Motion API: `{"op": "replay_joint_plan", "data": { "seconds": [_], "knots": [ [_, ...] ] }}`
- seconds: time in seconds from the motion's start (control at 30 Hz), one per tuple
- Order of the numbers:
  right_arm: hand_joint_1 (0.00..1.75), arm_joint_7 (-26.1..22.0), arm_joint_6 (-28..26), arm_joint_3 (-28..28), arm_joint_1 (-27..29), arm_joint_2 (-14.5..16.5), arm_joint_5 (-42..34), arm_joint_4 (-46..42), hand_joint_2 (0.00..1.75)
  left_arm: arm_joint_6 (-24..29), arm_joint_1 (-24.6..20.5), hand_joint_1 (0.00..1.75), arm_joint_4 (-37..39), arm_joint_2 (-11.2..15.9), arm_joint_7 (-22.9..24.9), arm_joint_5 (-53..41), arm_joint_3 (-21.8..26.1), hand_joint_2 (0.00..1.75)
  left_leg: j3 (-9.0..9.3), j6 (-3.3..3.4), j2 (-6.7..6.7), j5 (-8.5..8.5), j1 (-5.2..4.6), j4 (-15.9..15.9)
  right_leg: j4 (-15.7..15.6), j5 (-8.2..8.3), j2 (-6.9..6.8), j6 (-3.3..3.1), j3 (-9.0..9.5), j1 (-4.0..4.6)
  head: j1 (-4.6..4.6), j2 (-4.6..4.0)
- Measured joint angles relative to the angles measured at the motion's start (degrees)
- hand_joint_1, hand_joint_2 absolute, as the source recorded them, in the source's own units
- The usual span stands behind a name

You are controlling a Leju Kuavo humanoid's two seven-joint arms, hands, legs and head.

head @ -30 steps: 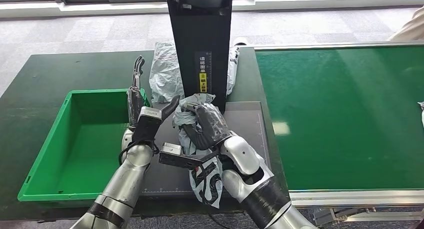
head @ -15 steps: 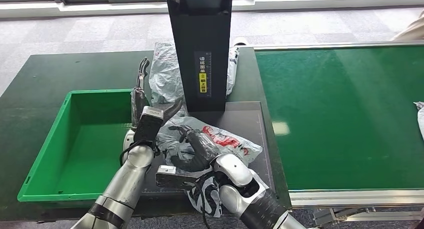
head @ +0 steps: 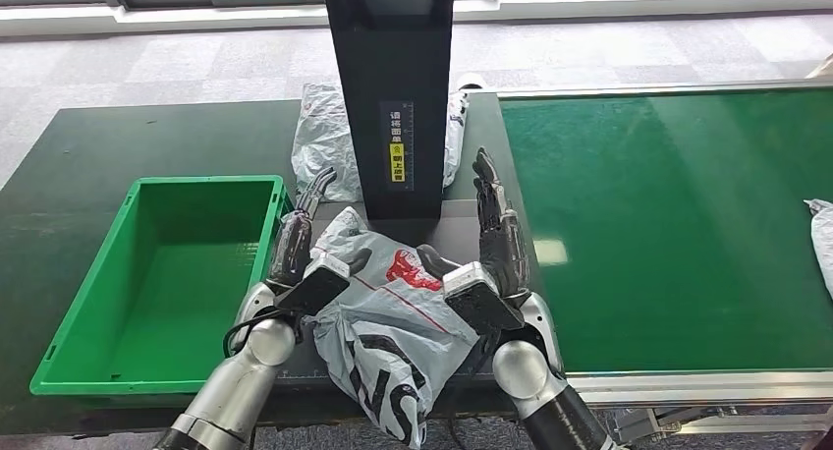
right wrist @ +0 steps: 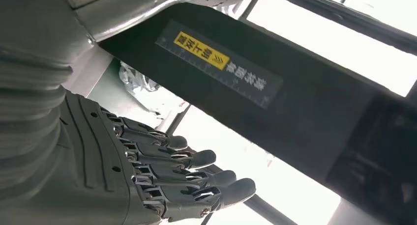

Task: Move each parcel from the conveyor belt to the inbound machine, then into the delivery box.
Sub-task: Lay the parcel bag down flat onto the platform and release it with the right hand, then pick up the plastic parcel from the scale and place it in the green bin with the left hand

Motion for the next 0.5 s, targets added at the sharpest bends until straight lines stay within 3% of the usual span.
{"op": "replay_joint_plan", "data": {
  "seconds": [0.13,0.33,0.5],
  "knots": [
    [0.0,-5.34,-0.61,-3.65,2.07,-0.02,-7.13,-0.55,1.75,-3.54,-0.03,0.0,3.49,1.83,1.4,-5.7,-1.05,1.75,0.04,-0.01,0.05,0.0,0.0,-0.05,0.01,0.0,0.02,-0.01,0.01,0.0,0.0,-0.02],
    [0.0,-6.88,-0.2,-7.27,3.07,-0.11,-9.6,-0.55,1.75,-14.03,-0.05,0.0,9.12,5.5,2.33,-14.57,-3.13,1.75,0.16,-0.13,0.23,0.02,0.05,-0.14,0.02,0.03,0.16,-0.07,0.0,0.0,-0.02,0.0],
    [0.0,-5.94,1.87,-9.37,3.25,-0.49,-10.63,-0.19,1.75,-29.43,-4.82,0.0,14.83,9.39,-1.31,-19.06,-8.06,1.75,0.35,-0.14,-0.3,-0.06,0.07,-0.27,0.01,-0.26,-0.36,-0.18,0.71,0.03,0.01,0.0]
  ]
}}
